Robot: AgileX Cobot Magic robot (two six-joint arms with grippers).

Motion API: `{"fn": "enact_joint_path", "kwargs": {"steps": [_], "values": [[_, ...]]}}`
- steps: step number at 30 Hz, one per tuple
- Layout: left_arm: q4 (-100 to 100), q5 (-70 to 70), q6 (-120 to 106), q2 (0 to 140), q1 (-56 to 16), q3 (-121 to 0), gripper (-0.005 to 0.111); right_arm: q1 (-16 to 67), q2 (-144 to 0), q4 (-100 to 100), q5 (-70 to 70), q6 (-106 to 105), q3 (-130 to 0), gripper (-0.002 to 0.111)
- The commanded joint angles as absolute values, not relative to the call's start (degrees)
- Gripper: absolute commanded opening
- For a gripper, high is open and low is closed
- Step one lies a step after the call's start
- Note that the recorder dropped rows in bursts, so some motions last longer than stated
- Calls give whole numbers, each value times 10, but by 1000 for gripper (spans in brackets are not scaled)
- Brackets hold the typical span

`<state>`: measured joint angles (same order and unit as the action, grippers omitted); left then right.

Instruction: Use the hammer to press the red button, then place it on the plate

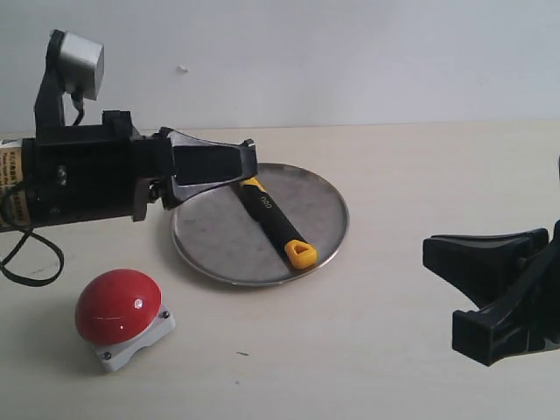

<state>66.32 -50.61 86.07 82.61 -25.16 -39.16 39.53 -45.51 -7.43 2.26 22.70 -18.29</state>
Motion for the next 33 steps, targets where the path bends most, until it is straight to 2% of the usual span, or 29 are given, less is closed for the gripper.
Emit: {"fn": "enact_joint_path", "kwargs": {"steps": [1,5,11,18,25,33], "values": [[639,-349,833,732,-254,-378,0,396,-454,-74,17,227,-180,0],[638,-95,833,478,-252,-284,0,396,-454,-74,18,227,-180,0],[636,19,833,197,-207,-120,0,396,-454,-75,18,227,-180,0],[636,39,836,104,-162,-32,0,396,-454,-74,18,227,-180,0],[635,40,844,2,-130,0,0,396,-454,-74,18,227,-180,0],[635,48,844,0,-120,0,0,396,-454,-75,18,227,-180,0]]}}
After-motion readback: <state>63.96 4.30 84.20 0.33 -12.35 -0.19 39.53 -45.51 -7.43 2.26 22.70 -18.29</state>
